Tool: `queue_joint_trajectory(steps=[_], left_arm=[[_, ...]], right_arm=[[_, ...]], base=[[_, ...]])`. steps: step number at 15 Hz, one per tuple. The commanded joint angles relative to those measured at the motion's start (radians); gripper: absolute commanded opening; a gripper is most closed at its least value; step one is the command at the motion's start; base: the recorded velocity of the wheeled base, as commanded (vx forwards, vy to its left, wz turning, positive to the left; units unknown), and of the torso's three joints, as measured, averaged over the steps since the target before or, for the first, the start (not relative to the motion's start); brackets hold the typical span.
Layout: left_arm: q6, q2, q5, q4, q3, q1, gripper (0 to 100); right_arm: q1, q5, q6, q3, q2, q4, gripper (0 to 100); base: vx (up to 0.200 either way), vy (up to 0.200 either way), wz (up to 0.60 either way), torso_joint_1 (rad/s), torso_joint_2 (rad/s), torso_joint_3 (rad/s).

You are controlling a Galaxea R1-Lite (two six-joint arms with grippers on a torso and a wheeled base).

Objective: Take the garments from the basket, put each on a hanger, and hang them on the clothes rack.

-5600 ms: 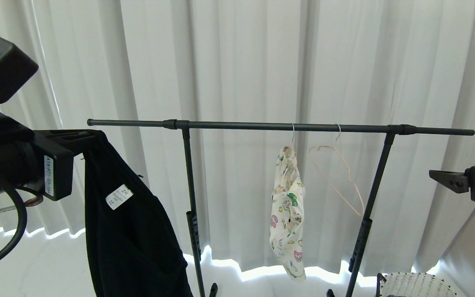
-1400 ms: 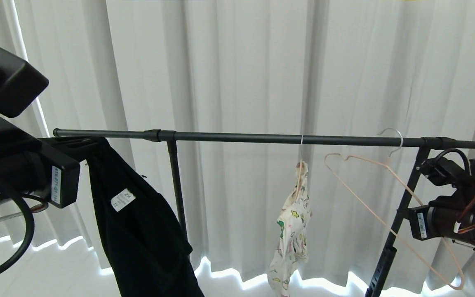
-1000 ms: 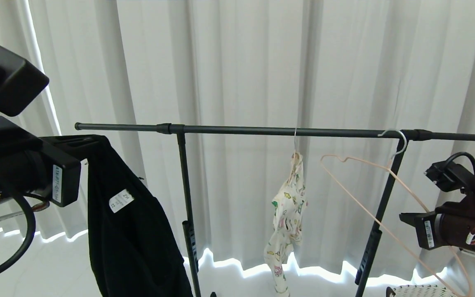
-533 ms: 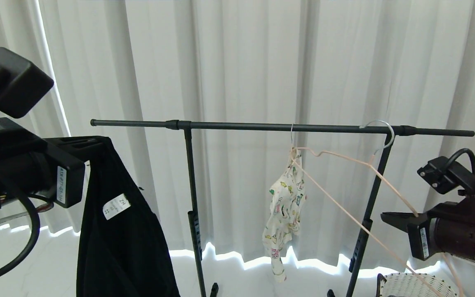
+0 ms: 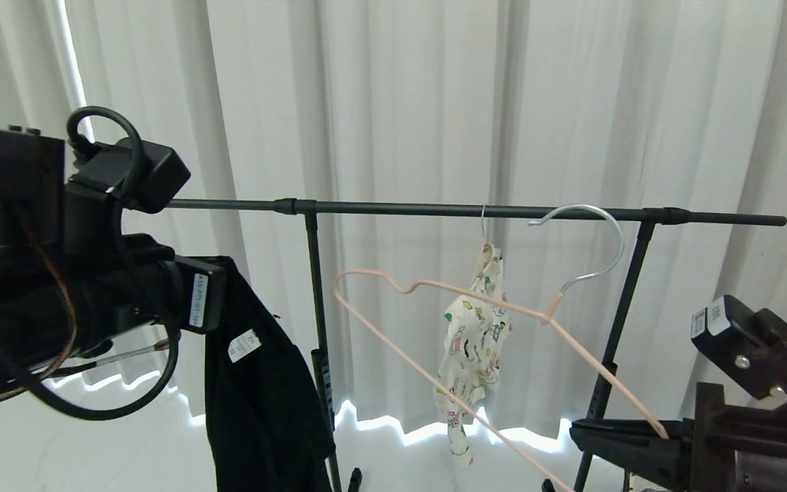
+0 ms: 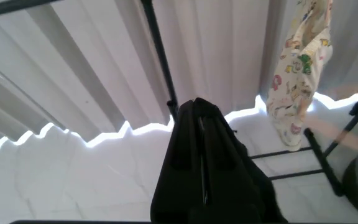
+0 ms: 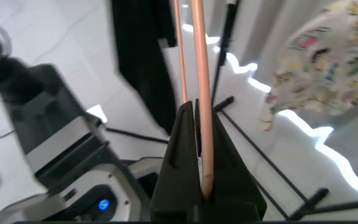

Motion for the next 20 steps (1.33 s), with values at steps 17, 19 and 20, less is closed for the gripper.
queue_joint_trajectory(steps=[17,19,20], left_arm=[[-0.128,0.090,0.004,0.000,-0.036,-0.050,0],[-0.131,0.089,0.004,0.000,-0.036,-0.050,0],[-0.141,0.089,0.004,0.000,-0.036,-0.052,0]], right_arm=[[0.063,0.017,0.017,-0.097,0.190,-0.034,0],[0.060,0.017,0.017,-0.100,0.216,-0.073,0],[0.060,0.017,0.017,-0.101,0.231,-0.094,0]], base=[[0.000,0.000,0.00,0.000,0.00,0.000],[0.000,0.000,0.00,0.000,0.00,0.000],[0.000,0.000,0.00,0.000,0.00,0.000]])
